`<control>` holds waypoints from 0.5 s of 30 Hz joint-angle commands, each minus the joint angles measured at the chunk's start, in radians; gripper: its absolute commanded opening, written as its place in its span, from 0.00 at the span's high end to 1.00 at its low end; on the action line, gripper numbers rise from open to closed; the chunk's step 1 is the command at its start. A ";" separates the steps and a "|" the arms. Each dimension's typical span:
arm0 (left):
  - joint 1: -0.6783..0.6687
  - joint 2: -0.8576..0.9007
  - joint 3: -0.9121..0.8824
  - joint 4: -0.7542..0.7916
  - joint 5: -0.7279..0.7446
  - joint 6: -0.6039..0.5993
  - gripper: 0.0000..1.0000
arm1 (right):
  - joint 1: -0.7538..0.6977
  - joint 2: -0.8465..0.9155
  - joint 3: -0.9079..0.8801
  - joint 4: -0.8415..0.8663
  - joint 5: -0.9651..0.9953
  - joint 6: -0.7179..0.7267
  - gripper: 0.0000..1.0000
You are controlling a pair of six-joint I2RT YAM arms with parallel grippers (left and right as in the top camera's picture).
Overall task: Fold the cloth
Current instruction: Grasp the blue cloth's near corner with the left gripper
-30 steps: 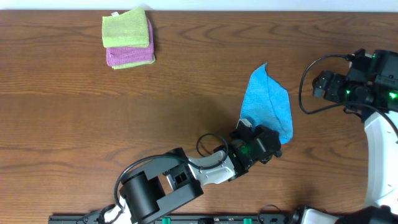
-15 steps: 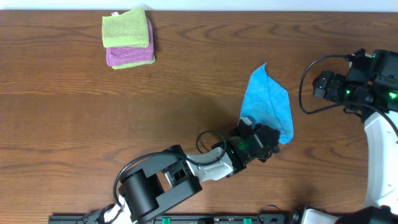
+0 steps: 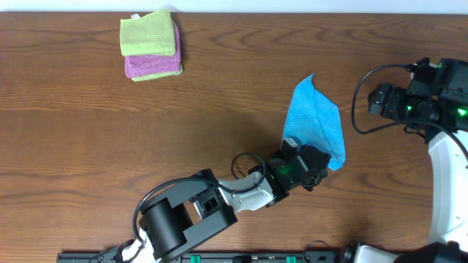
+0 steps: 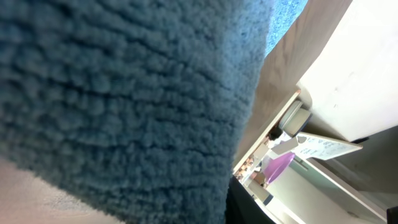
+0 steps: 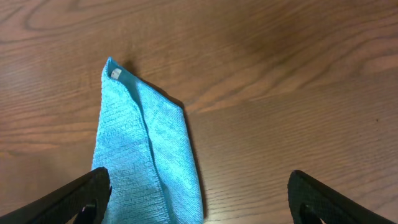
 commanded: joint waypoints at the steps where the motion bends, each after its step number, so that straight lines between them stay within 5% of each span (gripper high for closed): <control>1: 0.003 0.005 0.017 0.010 0.029 -0.041 0.78 | -0.001 -0.011 0.006 -0.001 -0.008 -0.008 0.09; 7: 0.003 0.005 0.017 0.082 0.037 -0.042 0.75 | -0.001 -0.011 0.006 -0.001 -0.008 -0.008 0.09; 11: 0.003 0.005 0.017 0.080 0.055 -0.041 0.51 | -0.001 -0.011 0.006 0.000 -0.008 -0.008 0.09; 15: 0.008 0.005 0.017 0.057 0.058 -0.041 0.64 | -0.001 -0.011 0.006 0.000 -0.008 -0.008 0.10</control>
